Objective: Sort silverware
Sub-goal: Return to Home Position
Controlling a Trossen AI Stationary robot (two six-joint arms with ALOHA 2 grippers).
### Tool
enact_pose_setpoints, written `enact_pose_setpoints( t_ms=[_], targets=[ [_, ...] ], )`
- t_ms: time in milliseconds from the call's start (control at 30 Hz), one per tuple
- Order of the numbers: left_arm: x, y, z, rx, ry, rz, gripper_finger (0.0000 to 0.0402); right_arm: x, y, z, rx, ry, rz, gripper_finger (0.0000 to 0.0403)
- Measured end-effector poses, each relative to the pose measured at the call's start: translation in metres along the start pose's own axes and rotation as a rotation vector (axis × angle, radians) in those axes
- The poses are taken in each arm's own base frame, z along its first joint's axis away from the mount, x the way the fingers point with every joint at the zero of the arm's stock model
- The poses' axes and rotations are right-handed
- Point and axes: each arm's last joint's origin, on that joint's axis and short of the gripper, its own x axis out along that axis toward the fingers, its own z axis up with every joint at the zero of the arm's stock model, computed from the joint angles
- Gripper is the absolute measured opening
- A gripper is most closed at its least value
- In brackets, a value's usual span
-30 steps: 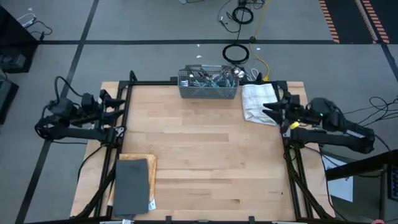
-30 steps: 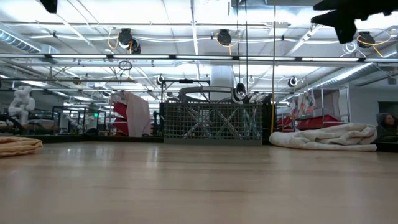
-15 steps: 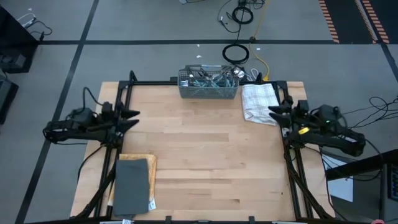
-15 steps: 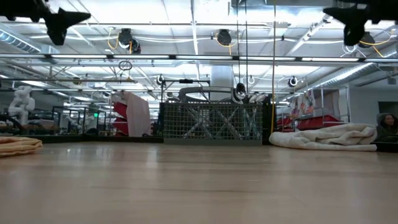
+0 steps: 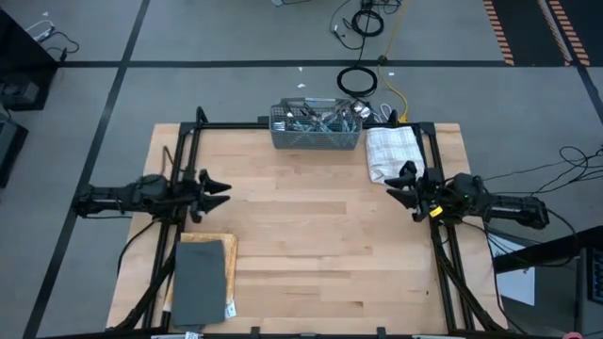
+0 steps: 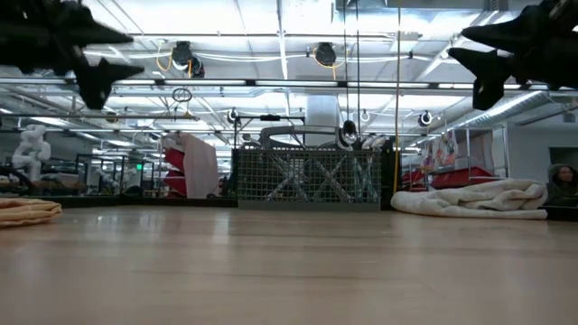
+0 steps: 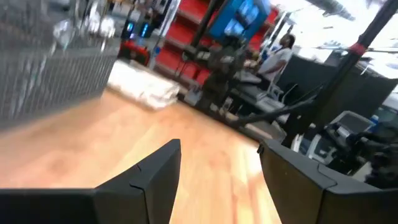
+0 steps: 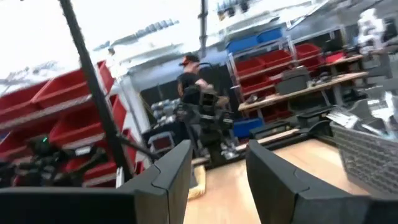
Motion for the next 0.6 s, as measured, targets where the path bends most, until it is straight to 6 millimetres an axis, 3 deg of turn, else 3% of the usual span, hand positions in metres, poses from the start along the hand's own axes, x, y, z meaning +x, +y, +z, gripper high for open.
enact_pose_setpoints(
  t_ms=[200, 367, 600],
  targets=[
    [0.011, 0.014, -0.029, -0.004, -0.018, 0.021, 0.0224, 0.000, 0.001, -0.006, -0.025, 0.061, 0.025, 0.0139],
    [0.012, 0.014, -0.032, 0.099, -0.034, -0.008, 0.0224, 0.000, -0.001, -0.012, -0.009, 0.129, 0.004, 0.0139],
    [0.012, 0.015, -0.031, 0.102, -0.044, 0.011, 0.0224, -0.001, -0.002, -0.016, -0.004, 0.171, -0.013, 0.0139]
  ],
)
